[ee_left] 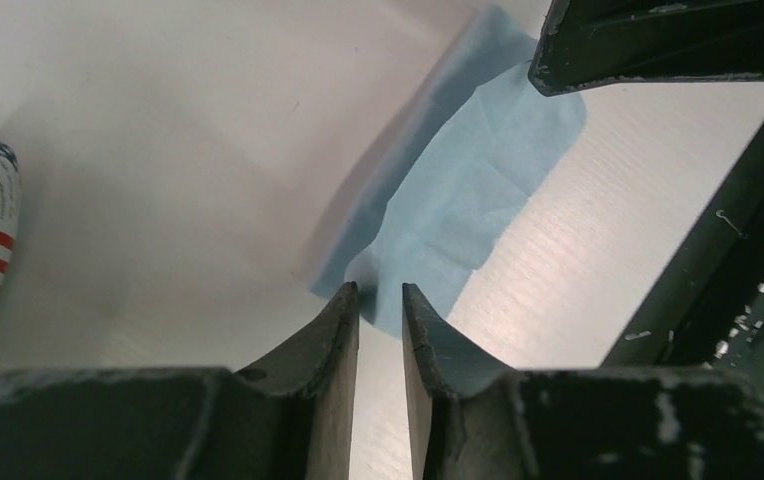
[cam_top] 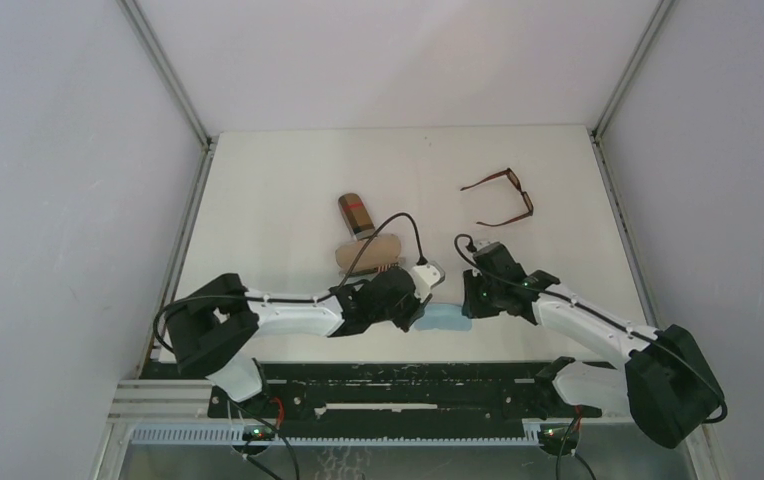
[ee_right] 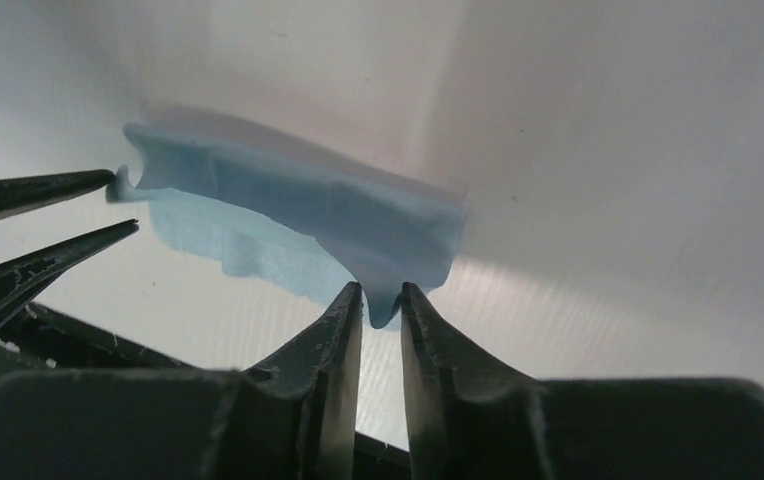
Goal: Organize the sunglasses
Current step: Fold the glasses cleaning cloth at the center of the board.
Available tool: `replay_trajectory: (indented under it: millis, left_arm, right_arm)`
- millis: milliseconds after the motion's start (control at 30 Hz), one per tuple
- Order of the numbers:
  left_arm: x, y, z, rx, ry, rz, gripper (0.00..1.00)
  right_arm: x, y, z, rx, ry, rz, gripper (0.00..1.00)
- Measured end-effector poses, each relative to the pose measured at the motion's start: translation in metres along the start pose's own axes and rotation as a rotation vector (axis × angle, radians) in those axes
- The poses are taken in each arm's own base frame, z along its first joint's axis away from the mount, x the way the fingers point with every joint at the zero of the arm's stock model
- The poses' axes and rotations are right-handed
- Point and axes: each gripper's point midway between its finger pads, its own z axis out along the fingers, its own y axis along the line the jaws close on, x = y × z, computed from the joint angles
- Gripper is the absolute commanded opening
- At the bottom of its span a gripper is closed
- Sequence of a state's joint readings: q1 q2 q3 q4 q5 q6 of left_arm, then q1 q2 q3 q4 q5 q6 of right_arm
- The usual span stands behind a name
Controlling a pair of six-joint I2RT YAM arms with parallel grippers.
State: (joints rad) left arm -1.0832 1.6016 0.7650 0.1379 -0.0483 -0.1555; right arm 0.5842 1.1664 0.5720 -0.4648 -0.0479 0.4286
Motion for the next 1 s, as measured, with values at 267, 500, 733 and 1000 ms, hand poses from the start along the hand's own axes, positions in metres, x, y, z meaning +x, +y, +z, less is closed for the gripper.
replay_trajectory:
  millis: [267,500,733,1000]
  left_arm:
    - [0.006,-0.014,-0.022,0.059,-0.04,-0.039,0.21]
    - [0.008,-0.023,-0.04,0.118,-0.078,-0.068,0.25]
    - [-0.006,-0.006,-0.048,0.022,-0.137,-0.157,0.47]
    - [-0.026,0.02,-0.027,-0.126,-0.12,-0.29,0.56]
  right_arm:
    - [0.005,0.011,-0.024,-0.074,-0.041,0.018,0.32]
    - [-0.005,0.01,-0.044,-0.085,-0.129,0.094,0.37]
    - [-0.015,-0.01,-0.033,0.0,-0.144,0.173,0.46]
    - [-0.007,-0.028,0.001,0.068,-0.022,0.216,0.44]
